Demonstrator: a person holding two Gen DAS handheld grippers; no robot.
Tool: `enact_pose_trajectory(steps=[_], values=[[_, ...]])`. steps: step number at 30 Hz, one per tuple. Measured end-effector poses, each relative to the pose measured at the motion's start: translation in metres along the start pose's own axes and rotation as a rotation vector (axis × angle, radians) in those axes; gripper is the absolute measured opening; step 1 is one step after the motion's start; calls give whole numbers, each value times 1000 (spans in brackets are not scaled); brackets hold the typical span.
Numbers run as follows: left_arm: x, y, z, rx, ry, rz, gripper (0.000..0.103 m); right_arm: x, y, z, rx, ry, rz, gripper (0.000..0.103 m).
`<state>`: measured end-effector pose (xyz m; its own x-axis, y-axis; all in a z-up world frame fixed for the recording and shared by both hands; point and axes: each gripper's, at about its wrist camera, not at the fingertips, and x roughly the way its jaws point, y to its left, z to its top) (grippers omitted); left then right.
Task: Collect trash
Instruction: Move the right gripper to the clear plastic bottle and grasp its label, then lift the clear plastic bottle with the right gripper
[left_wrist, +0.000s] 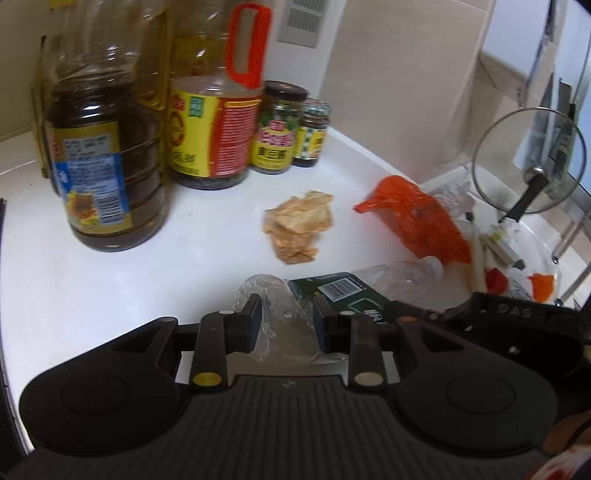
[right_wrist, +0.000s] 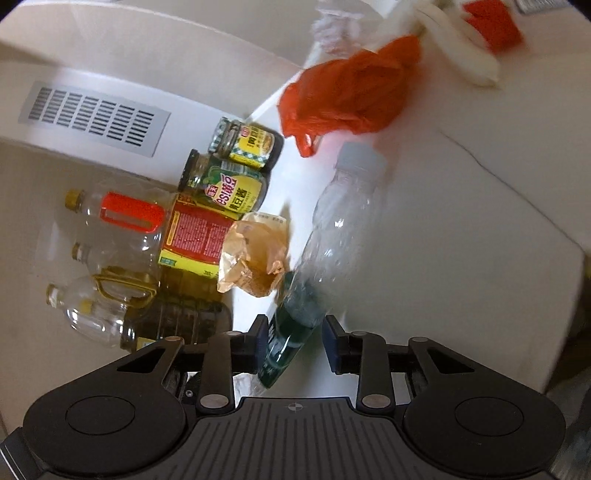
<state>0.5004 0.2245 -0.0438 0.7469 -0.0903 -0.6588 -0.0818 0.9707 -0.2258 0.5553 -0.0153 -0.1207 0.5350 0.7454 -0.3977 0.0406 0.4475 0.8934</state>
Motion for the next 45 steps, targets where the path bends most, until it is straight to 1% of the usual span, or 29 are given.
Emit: enact_pose_trajectory(steps=[2,4,6,7,8,10,16,18,20,23,27,29,31,33,34,35,36,37,39,40,42,44,45], values=[[-1,-6,-1,-8,15,-31,23,-1,-4,-1,24,8,-10,33],[-1,-14,-4,11,16,-25,24,-5,-7,0,27,-13,-9,33],[-2,-17,-6,7,21,-25,23,-6,-10,2,42,-2,-10,33],[-2,-18,-7,6,23,-30,24,-9,-12,3,47,-6,-9,32],[-4,-19,-8,6,21,-30,24,-10,-12,3,42,-7,-15,25],[-6,-19,-9,2,26,-37,24,-14,-12,4,32,-7,-16,24],[-19,-19,-16,-19,20,-73,26,-35,9,3,-115,-30,-15,22],[-24,-19,-16,-20,9,-77,26,-43,14,3,-173,-60,-31,21],[-28,-21,-14,-4,-11,-57,26,-53,16,6,-221,-105,-50,21],[-26,-21,-10,11,-18,-33,26,-67,19,11,-274,-172,-74,19],[-17,-24,-7,45,-18,-5,26,-82,20,21,-300,-233,-89,18],[-10,-26,-5,72,-14,12,26,-87,21,26,-314,-244,-110,18],[-4,-27,-2,91,-10,21,27,-88,25,30,-343,-228,-133,18],[-1,-27,2,95,-8,14,29,-85,36,32,-430,-173,-188,18],[1,-28,3,95,-7,8,29,-85,40,32,-458,-159,-213,18],[2,-28,3,95,-4,3,29,-82,46,32,-510,-112,-242,18],[3,-28,3,94,-2,-2,29,-80,50,31,-537,-85,-264,18],[5,-28,3,91,2,-7,29,-78,53,29,-557,-67,-282,18],[8,-28,1,82,15,-17,29,-69,56,25,-599,-3,-304,18],[11,-28,-1,76,23,-20,29,-65,55,24,-591,-4,-307,19],[14,-28,-5,68,37,-25,29,-58,50,21,-563,7,-306,23],[18,-29,-9,67,50,-25,29,-53,40,20,-521,23,-314,40],[20,-29,-11,65,57,-28,29,-52,35,20,-497,29,-303,43]])
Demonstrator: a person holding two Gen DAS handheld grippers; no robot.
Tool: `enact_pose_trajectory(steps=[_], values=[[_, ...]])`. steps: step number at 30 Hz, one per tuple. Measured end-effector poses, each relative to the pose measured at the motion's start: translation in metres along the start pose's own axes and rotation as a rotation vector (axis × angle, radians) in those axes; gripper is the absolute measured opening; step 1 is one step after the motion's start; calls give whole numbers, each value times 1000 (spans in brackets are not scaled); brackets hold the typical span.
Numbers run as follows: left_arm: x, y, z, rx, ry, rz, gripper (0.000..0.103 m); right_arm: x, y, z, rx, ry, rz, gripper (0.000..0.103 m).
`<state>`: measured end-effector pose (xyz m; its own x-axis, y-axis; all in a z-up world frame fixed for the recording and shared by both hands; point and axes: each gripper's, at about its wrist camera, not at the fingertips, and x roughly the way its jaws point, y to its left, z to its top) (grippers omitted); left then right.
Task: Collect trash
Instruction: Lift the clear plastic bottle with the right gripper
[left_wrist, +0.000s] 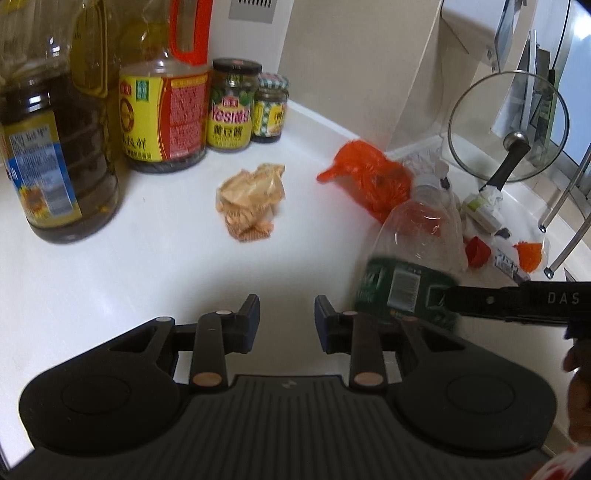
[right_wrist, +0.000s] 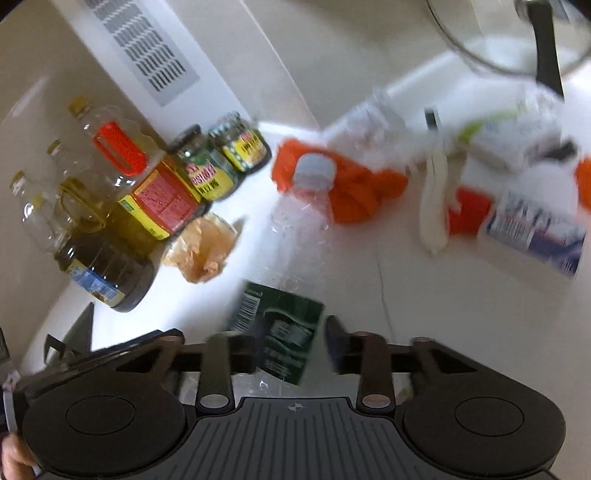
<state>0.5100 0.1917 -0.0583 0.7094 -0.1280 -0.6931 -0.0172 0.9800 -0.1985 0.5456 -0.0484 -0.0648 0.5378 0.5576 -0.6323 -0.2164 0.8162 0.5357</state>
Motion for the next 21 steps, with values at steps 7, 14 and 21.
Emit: enact_pose_trajectory(steps=[7,14,21], values=[[6,-7,-7,24,21,-8,26,18,-39,-11,263,1,123,48],[11,-10,-10,44,42,-19,26,25,-55,-19,395,-18,257,48],[12,-12,-14,51,52,-30,25,29,-46,-22,373,-26,253,27]])
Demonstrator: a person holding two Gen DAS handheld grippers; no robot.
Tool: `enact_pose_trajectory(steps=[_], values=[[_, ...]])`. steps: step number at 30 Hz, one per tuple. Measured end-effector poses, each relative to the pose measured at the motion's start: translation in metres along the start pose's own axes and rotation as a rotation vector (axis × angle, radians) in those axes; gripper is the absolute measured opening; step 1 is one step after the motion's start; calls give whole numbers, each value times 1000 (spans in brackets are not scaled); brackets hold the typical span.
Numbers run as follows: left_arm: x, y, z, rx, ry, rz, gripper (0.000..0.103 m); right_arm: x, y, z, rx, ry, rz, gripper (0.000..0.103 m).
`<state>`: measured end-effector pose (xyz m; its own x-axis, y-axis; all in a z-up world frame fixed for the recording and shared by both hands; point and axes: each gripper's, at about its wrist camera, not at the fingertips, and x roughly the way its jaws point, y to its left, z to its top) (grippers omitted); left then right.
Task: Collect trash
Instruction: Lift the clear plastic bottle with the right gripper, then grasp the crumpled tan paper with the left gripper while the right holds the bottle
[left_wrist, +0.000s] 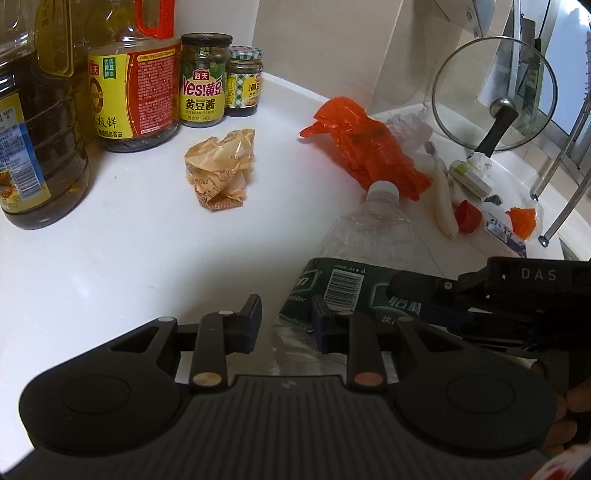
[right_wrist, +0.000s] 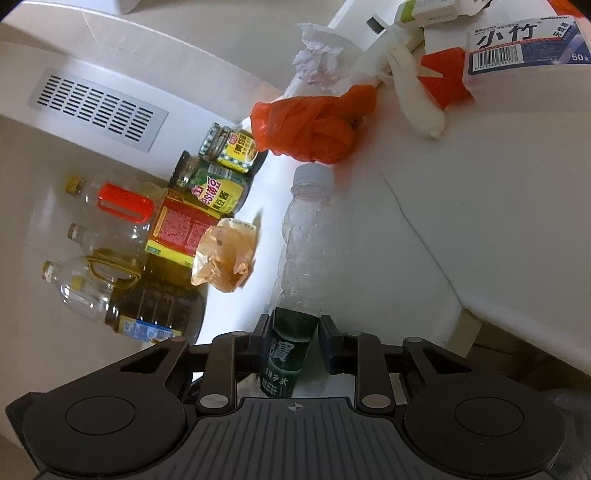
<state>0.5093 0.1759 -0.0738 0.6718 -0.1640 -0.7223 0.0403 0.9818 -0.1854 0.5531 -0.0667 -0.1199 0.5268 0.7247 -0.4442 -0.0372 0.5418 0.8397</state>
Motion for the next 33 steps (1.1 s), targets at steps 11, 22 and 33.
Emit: enact_pose_trajectory(steps=[11,22,33], values=[[-16,13,24,14,-90,41,26,-33,54,8,-326,-142,-61,24],[3,25,54,47,-133,119,44,-2,95,26,-643,-96,-143,24],[35,31,78,122,-156,155,50,21,97,38,-662,-92,-177,24]])
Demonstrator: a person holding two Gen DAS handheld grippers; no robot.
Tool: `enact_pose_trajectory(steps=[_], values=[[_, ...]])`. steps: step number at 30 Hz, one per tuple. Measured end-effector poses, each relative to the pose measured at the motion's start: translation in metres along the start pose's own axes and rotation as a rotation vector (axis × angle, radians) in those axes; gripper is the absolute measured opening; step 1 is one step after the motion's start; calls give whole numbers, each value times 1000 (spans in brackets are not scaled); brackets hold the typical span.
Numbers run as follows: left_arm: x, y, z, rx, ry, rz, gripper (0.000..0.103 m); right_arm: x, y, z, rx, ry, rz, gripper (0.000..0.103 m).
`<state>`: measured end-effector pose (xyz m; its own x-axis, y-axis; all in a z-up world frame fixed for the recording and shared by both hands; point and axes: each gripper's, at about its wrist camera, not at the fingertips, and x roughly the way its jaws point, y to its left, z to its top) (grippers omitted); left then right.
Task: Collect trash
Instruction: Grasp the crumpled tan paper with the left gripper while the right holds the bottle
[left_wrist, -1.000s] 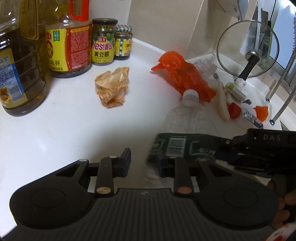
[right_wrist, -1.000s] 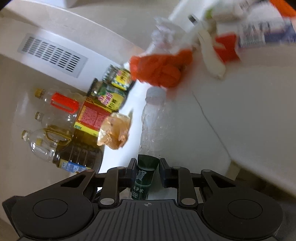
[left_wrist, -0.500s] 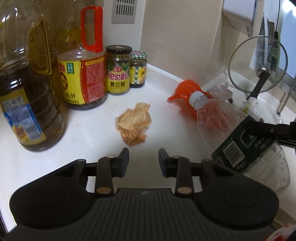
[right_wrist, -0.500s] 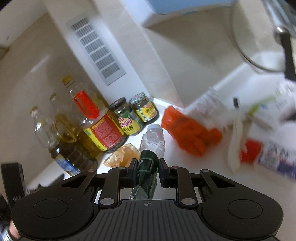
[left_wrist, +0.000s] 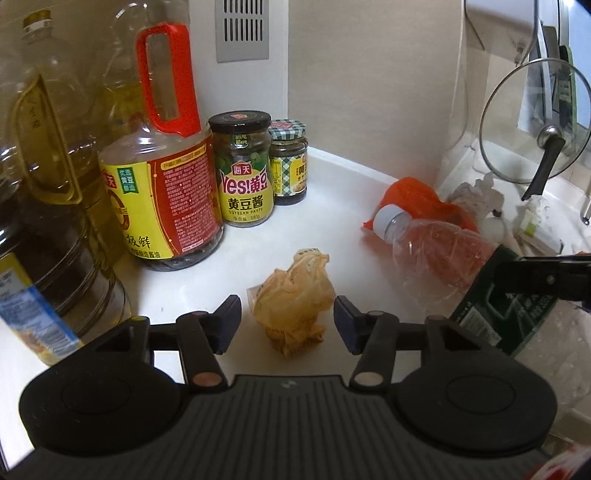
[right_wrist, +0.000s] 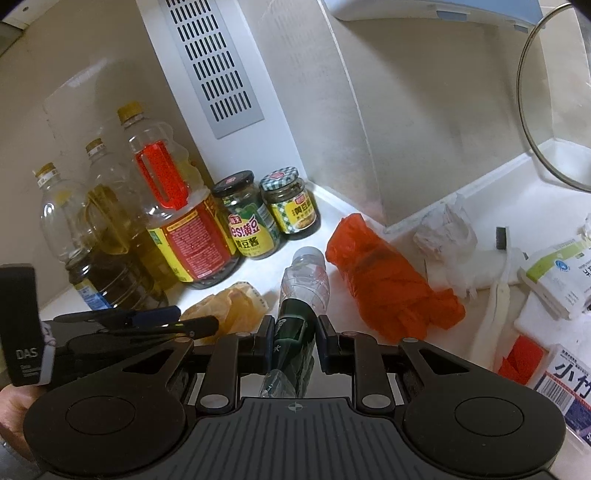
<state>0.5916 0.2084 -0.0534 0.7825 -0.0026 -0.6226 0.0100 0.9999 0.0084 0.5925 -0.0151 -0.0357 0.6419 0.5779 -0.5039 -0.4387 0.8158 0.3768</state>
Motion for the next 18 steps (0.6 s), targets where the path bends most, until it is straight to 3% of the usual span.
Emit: enact_pose_trajectory(steps=[8,18], values=[[11,6,-1,-4,30,-12,27,1,0,2,4,-4,-3,24],[-23,7,-9,-56,8,-9,21,-18,-1,-2,16,-18,42,24]])
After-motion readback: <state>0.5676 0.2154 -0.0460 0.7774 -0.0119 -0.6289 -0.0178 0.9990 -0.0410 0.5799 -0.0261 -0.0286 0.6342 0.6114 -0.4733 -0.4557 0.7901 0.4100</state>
